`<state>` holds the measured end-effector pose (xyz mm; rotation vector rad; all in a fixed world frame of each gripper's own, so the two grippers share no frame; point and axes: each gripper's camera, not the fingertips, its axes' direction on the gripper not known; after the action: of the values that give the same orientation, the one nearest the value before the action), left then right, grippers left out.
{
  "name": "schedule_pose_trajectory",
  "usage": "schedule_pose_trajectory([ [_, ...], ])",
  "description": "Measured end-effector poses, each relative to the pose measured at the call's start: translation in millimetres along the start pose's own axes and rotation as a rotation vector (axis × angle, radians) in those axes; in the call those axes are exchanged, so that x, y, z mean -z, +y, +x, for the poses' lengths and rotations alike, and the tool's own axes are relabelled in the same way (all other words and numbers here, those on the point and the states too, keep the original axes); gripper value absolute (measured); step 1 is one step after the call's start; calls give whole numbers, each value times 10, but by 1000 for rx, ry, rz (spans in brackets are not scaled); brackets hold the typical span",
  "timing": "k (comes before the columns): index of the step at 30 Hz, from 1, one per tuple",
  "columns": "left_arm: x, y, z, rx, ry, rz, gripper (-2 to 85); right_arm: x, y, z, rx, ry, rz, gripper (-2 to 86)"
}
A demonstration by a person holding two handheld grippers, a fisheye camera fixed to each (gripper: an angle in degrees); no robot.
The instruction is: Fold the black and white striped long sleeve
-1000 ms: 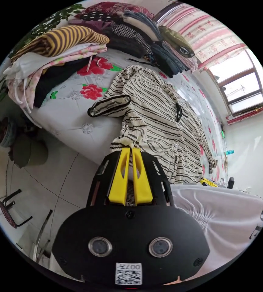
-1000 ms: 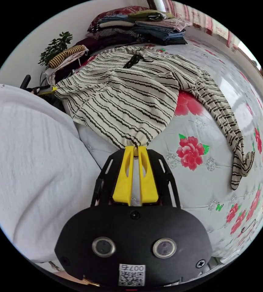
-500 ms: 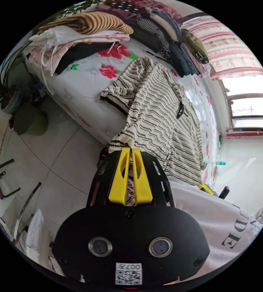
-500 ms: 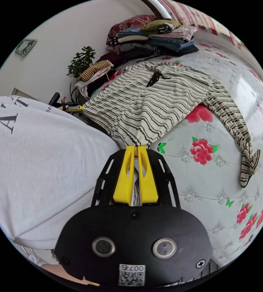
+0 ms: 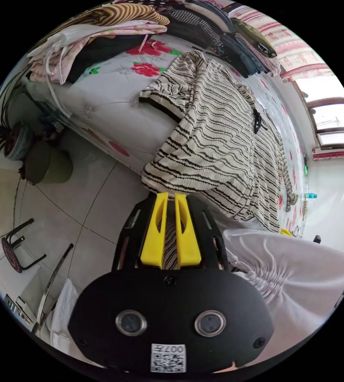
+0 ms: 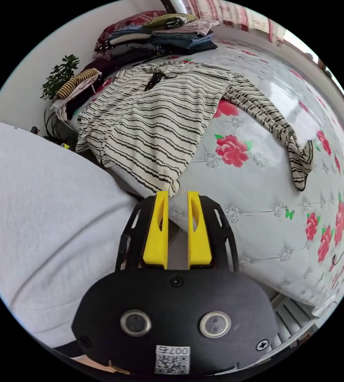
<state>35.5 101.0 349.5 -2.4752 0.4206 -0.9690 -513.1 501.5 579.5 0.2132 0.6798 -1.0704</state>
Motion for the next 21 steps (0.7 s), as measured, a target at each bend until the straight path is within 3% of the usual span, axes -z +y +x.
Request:
schedule_pose_trajectory([
  [5,213,37,-200,46,10,70,59,-26,39,-457,161,162,20,32],
  [13,271,-488,36,-72,-1,160,83,-1079,-569,-1666,503,13,-25,20],
  [17,110,-923,190,-156,-42,150,97,-1682,-698,-1793,448,-48,-116,10],
  [21,-95,-1319,283,-195,-115,81,78,-1674,-577,-1680,373,-55,-46,5],
])
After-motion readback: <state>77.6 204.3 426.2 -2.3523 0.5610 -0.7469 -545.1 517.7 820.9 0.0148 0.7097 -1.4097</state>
